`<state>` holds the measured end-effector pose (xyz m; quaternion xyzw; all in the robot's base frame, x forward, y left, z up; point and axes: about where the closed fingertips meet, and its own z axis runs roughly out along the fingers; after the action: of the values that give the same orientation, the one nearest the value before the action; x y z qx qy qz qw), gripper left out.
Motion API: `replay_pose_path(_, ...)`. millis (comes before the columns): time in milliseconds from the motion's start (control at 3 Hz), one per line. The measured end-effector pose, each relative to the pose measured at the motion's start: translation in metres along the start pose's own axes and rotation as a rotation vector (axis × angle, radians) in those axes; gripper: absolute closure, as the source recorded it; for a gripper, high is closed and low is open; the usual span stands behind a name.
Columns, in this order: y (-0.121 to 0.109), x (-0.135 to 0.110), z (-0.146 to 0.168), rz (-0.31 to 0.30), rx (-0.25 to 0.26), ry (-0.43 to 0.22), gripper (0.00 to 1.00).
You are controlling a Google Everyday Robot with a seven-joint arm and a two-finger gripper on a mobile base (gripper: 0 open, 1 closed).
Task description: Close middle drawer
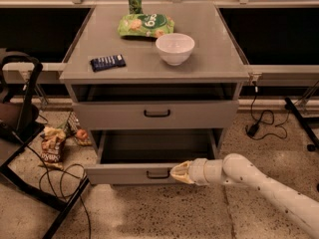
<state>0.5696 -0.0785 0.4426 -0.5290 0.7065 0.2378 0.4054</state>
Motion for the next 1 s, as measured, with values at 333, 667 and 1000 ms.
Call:
replay_pose_path(333, 0.0000, 0.0000, 0.0001, 0.000, 0.000, 0.000, 0.36)
replay_pose_path(667, 0.0000, 0.0000, 0.0001, 0.000, 0.000, 0.000, 0.12)
replay_pose_path(1000, 0.0001, 0.0000, 0.0001, 0.000, 0.000, 0.000, 0.00)
